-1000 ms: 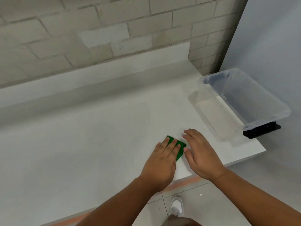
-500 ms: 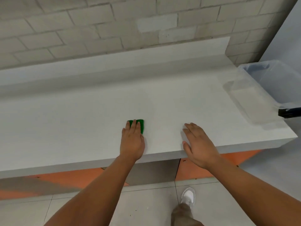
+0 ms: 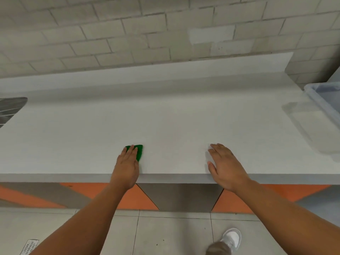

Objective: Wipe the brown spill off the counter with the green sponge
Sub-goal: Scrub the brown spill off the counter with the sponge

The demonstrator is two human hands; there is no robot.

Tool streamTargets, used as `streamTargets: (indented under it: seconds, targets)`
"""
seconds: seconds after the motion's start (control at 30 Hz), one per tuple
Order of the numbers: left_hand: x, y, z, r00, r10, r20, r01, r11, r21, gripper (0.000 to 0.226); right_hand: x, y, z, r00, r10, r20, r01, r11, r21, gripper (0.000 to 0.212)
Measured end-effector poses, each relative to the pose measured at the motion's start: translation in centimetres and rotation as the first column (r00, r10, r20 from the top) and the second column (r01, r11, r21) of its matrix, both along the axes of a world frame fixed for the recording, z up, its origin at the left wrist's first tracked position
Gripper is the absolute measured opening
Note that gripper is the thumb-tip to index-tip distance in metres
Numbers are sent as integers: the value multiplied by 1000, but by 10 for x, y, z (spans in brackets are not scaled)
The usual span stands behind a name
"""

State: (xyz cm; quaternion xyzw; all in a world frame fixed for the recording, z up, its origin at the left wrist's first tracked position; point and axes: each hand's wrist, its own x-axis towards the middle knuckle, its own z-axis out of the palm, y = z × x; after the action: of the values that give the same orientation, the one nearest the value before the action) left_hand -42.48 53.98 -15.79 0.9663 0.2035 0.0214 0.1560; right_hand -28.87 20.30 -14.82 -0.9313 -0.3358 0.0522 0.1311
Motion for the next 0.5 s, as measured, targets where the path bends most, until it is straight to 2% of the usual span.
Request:
streamTargets:
  seconds: [0.07, 0.13, 0.33, 0.4, 0.5]
  targets:
    - [6, 0, 1, 997, 81, -16, -81, 996, 28, 53, 3, 1, 1, 1000, -3, -1, 3, 1000, 4, 68]
    - [19, -20, 1, 995, 94, -18, -94, 995, 43, 55, 7, 0, 2, 1000, -8, 4, 8, 1000, 6, 60]
    - [57, -122, 3, 974, -219, -52, 222, 973, 59, 64, 18, -16, 6, 1000, -3, 22, 2, 999, 39, 53]
    - [69, -150, 2, 948, -309, -73, 313, 948, 56, 64, 23, -26, 8, 999, -26, 31, 23, 995, 92, 48]
    - [83, -187, 2, 880, -473, -48, 474, 881, 0, 76, 30, -39, 10, 998, -42, 35, 37, 989, 144, 40]
